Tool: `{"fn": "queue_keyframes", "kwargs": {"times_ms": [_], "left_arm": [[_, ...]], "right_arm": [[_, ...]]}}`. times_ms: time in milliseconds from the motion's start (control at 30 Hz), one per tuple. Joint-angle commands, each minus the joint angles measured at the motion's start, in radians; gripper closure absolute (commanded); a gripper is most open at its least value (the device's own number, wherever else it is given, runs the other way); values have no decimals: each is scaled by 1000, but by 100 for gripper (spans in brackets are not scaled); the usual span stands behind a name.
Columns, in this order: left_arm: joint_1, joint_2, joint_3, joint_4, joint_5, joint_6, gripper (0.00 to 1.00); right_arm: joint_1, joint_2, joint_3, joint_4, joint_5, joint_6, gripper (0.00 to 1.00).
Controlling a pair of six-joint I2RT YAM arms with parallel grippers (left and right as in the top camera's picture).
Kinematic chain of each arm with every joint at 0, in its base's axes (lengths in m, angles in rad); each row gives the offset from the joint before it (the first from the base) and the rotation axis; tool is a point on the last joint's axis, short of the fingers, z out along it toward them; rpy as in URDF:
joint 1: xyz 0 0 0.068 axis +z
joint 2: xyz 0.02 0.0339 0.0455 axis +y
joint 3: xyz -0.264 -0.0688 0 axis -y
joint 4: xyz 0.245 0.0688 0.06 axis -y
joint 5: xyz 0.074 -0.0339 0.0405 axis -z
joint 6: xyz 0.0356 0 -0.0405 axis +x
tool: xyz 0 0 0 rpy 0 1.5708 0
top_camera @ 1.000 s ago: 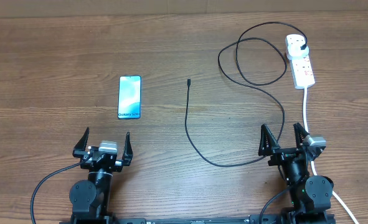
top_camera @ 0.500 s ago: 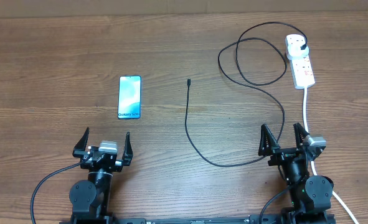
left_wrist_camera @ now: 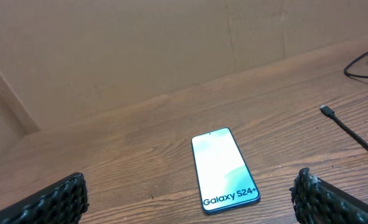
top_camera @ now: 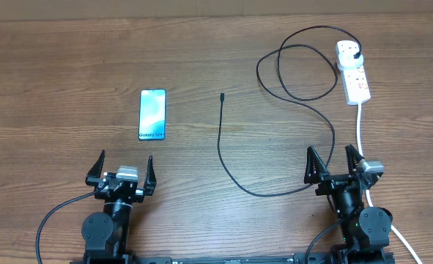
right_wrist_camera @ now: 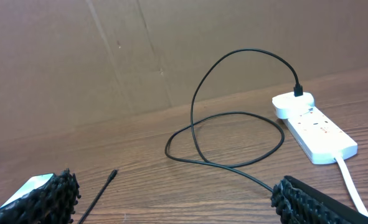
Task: Plug charger to phone and switch on socket
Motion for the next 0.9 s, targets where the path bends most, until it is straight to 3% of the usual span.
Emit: {"fn": "queue_keyframes", "kwargs": {"times_ms": [0,267,500,633,867], "left_arm": [[0,-8,-4,0,2,11,0],[0,-8,1,5,8,-1,0],[0,15,108,-11,29,-54,0],[0,122,204,-11,60,-57,0],[0,478,459,-51,153,-73,0]], "right_arm": [[6,-8,-10,5,13,4,0],[6,-8,-10,5,13,4,0],[6,-8,-10,5,13,4,0],[6,-8,-10,5,13,4,0],[6,-8,-10,5,13,4,0]]}}
